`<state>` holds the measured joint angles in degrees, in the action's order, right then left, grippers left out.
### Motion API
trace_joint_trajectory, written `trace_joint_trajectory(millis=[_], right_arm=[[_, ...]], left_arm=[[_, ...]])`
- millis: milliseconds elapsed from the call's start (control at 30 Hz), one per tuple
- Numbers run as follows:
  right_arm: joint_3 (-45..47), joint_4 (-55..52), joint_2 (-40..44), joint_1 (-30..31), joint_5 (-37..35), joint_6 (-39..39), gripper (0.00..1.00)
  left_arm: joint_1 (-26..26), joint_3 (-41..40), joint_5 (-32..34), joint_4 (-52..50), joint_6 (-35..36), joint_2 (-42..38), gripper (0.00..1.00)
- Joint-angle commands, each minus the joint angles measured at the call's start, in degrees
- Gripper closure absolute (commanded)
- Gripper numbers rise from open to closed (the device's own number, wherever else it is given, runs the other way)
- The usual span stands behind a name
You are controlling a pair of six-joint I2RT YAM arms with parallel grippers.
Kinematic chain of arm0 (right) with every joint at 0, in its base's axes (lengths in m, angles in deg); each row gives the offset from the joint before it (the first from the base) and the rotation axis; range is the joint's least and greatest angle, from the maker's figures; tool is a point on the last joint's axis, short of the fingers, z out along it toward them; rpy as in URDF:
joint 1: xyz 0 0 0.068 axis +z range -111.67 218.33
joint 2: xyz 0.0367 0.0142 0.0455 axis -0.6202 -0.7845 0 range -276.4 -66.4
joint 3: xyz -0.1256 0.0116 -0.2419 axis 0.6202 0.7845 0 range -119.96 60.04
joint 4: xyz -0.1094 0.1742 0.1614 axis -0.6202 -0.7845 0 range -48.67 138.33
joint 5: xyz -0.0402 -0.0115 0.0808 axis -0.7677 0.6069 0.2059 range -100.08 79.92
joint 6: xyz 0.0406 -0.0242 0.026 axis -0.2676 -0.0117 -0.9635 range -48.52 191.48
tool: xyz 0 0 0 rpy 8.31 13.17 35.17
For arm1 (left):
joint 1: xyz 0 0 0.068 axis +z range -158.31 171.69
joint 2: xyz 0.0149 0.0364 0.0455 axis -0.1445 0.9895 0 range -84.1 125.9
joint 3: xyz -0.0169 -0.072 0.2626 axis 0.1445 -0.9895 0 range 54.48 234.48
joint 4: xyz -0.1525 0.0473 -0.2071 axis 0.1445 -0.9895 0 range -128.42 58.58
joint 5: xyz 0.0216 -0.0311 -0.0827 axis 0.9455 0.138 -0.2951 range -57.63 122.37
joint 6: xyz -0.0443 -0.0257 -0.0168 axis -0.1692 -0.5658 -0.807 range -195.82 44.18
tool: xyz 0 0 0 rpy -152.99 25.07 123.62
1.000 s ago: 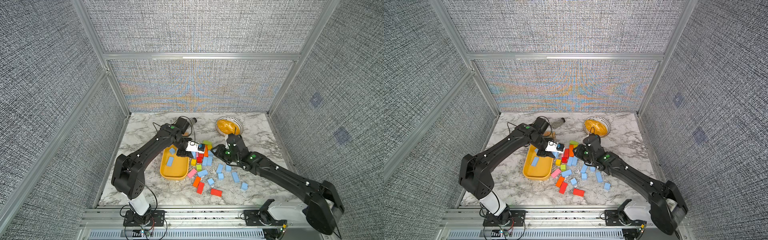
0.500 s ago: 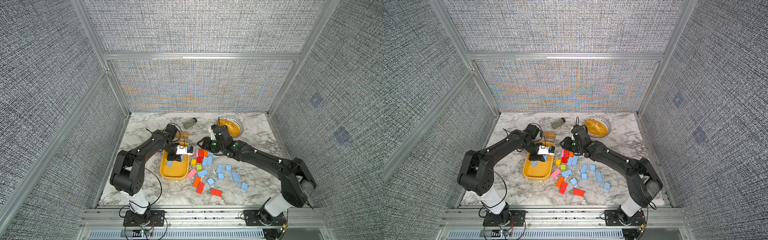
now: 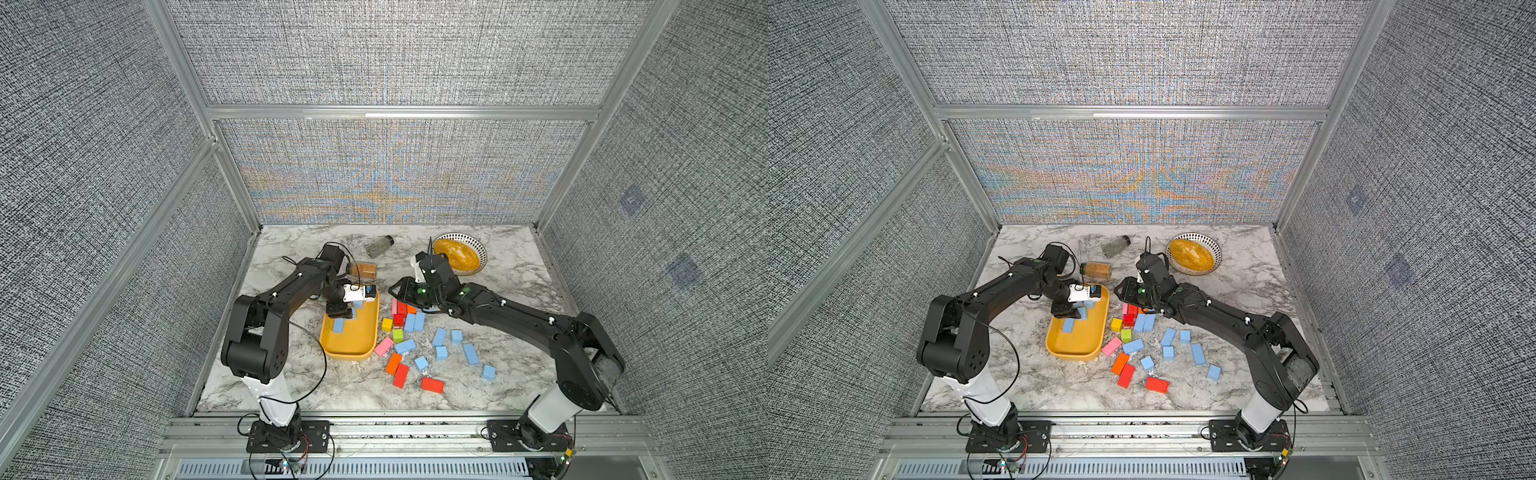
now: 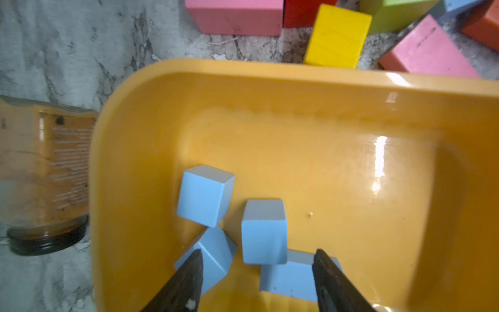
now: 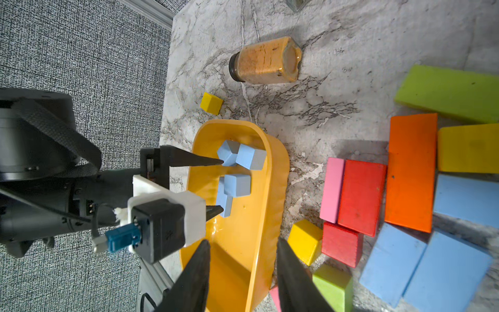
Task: Pick out the blue building blocks
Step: Place the building block in the storage box, then pick up the building block from the center of the board.
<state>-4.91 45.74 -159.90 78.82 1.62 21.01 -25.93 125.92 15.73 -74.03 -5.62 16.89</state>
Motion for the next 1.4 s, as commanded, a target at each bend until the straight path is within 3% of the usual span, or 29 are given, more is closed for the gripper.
trace_joint_trajectory(millis=[0, 200, 400, 567, 633, 800, 1367], right_arm=[[-0.53, -0.72, 1.09, -0.44, -1.85, 0.16, 0.58], [-3.82, -11.14, 1.31, -2.29, -2.53, 3.76, 0.58], [-7.64, -23.80, -1.35, -5.92, -4.39, 9.54, 0.57], [-14.69, -37.56, -7.78, -6.75, -11.31, 12.23, 0.41], [-15.71, -39.05, -10.11, -6.66, -11.70, 13.19, 0.34], [-15.95, -38.76, -14.15, -6.56, -11.64, 13.75, 0.28], [-18.51, -37.84, -23.50, -7.83, -11.92, 12.32, 0.28]], left_arm=[[0.18, 1.15, -1.33, 0.40, -2.95, -2.09, 0.27], [0.23, 2.04, -6.91, -1.72, -11.53, -6.81, 0.25], [0.20, -4.51, -12.89, 5.81, -33.97, -13.62, 0.25], [0.23, -9.43, -4.97, 13.80, -52.68, -17.44, 0.22], [0.22, -11.03, -3.13, 14.91, -53.01, -18.63, 0.22], [0.31, -12.97, 3.51, 16.24, -54.02, -20.00, 0.21], [1.58, -13.42, 6.65, 16.47, -52.40, -19.95, 0.19]])
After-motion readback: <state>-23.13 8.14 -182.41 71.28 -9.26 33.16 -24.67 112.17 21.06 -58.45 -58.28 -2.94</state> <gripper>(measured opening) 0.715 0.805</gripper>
